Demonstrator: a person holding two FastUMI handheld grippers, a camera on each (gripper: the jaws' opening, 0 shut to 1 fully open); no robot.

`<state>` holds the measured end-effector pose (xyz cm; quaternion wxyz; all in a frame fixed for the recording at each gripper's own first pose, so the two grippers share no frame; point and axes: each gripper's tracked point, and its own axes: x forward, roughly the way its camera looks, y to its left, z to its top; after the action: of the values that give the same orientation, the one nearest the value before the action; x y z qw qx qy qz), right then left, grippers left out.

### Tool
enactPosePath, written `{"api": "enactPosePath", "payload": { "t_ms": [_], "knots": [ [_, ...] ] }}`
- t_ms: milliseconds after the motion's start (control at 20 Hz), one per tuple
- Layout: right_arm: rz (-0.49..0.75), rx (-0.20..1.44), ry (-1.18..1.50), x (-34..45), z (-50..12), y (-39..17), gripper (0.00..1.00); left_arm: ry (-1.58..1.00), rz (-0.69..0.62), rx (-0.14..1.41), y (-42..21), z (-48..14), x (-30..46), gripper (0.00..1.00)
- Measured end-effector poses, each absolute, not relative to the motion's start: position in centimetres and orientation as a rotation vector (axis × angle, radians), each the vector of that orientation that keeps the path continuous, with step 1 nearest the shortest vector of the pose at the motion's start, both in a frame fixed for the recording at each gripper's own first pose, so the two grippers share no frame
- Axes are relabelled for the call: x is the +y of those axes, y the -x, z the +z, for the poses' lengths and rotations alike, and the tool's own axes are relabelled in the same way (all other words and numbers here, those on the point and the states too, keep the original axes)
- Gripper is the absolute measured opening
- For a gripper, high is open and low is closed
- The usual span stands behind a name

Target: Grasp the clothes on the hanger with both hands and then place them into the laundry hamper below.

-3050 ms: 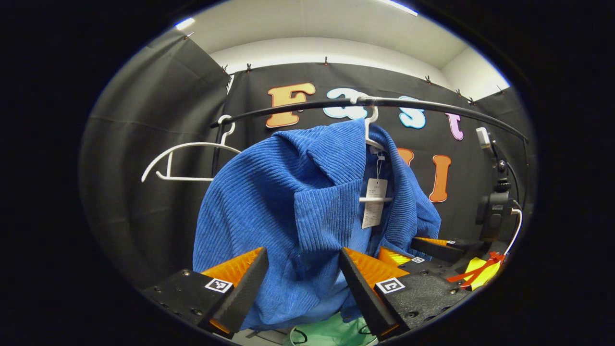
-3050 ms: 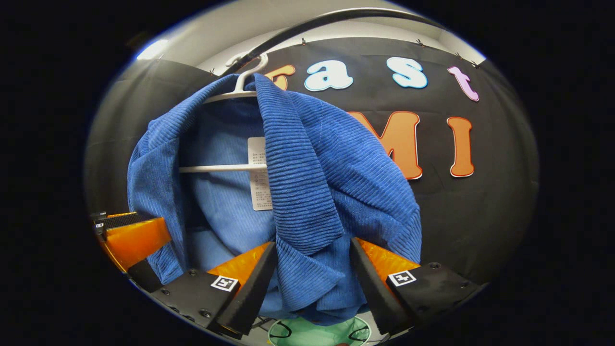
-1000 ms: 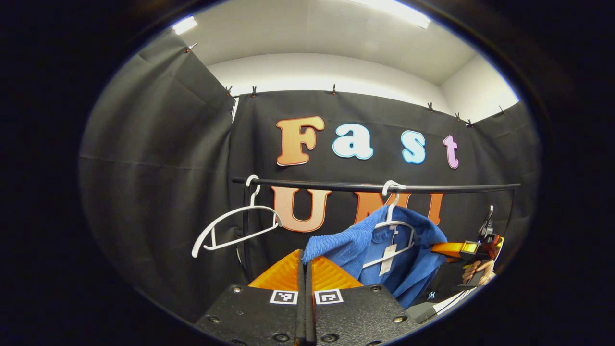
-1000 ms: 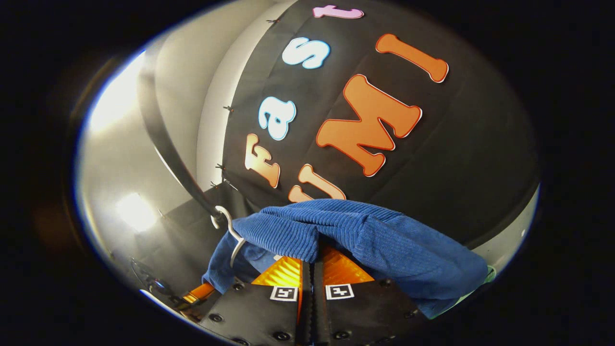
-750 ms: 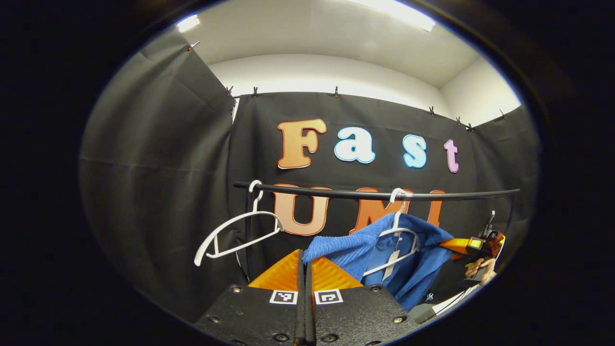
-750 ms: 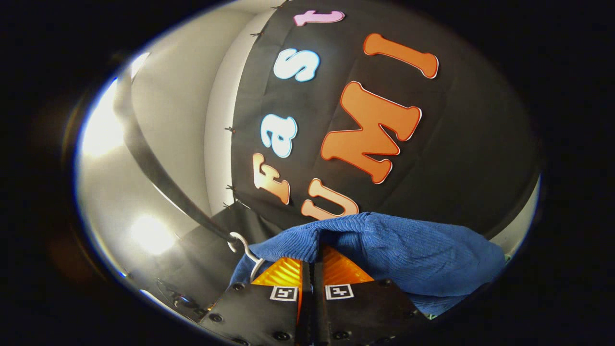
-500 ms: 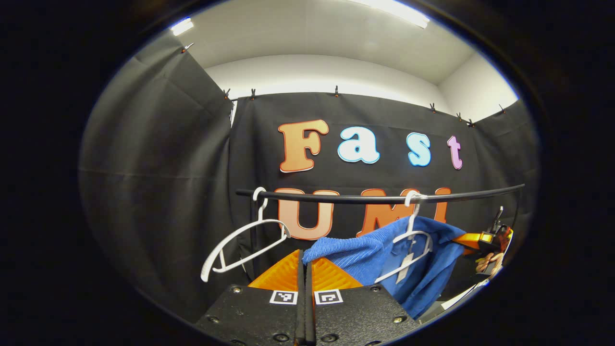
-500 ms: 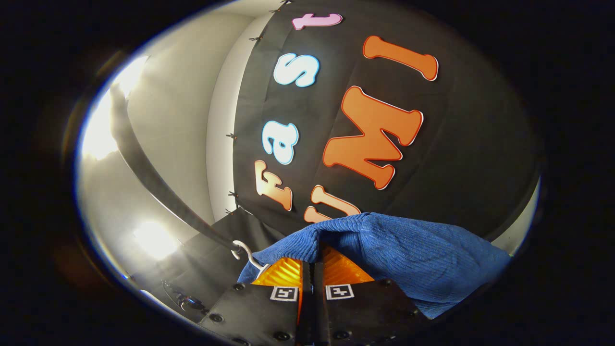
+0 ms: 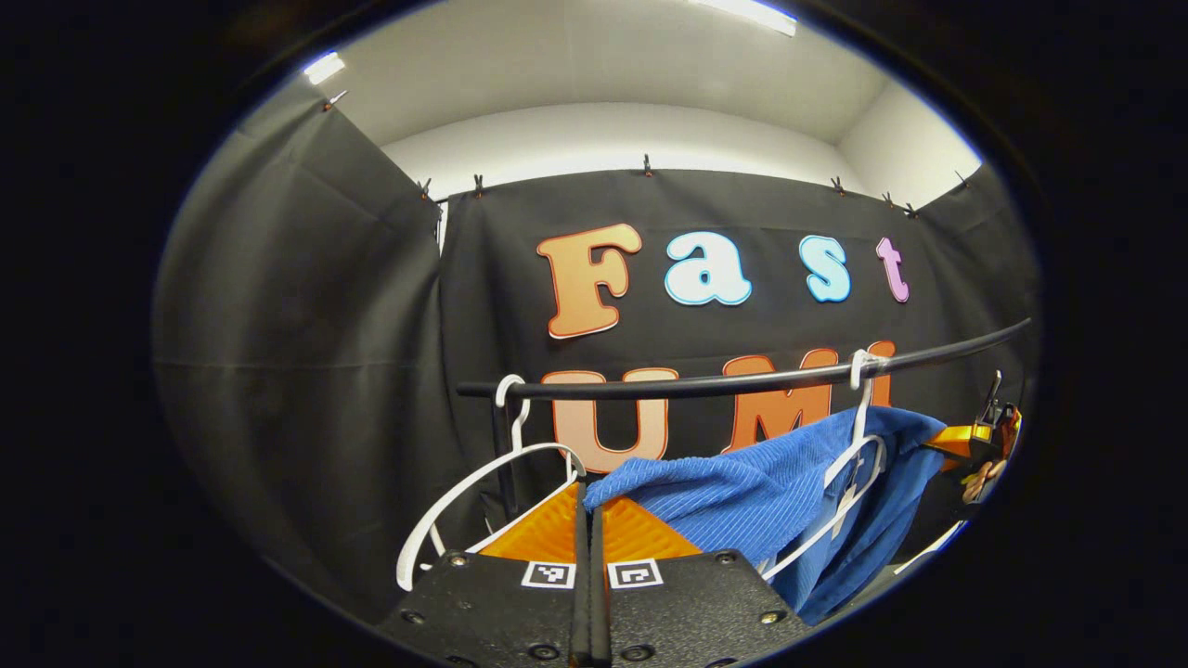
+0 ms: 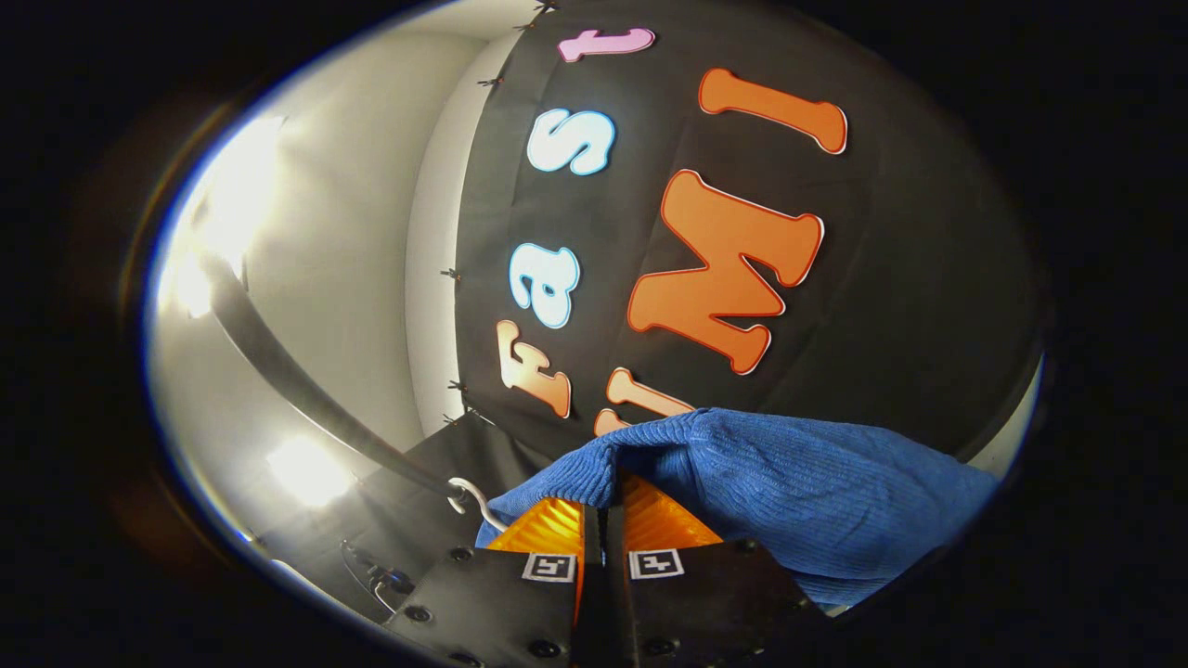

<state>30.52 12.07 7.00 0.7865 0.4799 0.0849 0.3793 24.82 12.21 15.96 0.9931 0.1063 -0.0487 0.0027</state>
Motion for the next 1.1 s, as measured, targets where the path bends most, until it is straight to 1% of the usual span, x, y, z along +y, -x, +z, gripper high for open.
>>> {"api": "enactPosePath", "payload": {
  "t_ms": [200,250,350,600,750,900,1100],
  "knots": [
    [0.798,0.186,-1.037,12.2,6.5,-31.5,0.07,-0.239,0.005,-0.034,-27.0,13.2,14.1,0.02],
    [0.794,0.181,-1.038,12.2,6.4,-31.7,0.07,-0.220,-0.001,-0.019,-27.4,12.4,14.3,0.00],
    [0.783,0.180,-1.031,12.2,6.1,-32.1,0.07,-0.161,-0.026,-0.014,-27.7,11.3,14.4,0.00],
    [0.748,0.178,-1.014,11.7,5.7,-33.9,0.07,-0.074,-0.099,0.014,-27.5,9.4,14.2,0.00],
    [0.705,0.185,-1.015,10.7,4.7,-35.0,0.08,-0.018,-0.188,0.031,-26.5,8.1,13.4,0.00],
    [0.697,0.216,-0.979,11.1,3.1,-34.8,0.07,0.021,-0.195,0.053,-25.8,6.3,14.5,0.00],
    [0.652,0.247,-0.927,11.3,0.9,-34.9,0.08,0.039,-0.198,0.088,-24.3,3.9,14.7,0.00]
  ]
}}
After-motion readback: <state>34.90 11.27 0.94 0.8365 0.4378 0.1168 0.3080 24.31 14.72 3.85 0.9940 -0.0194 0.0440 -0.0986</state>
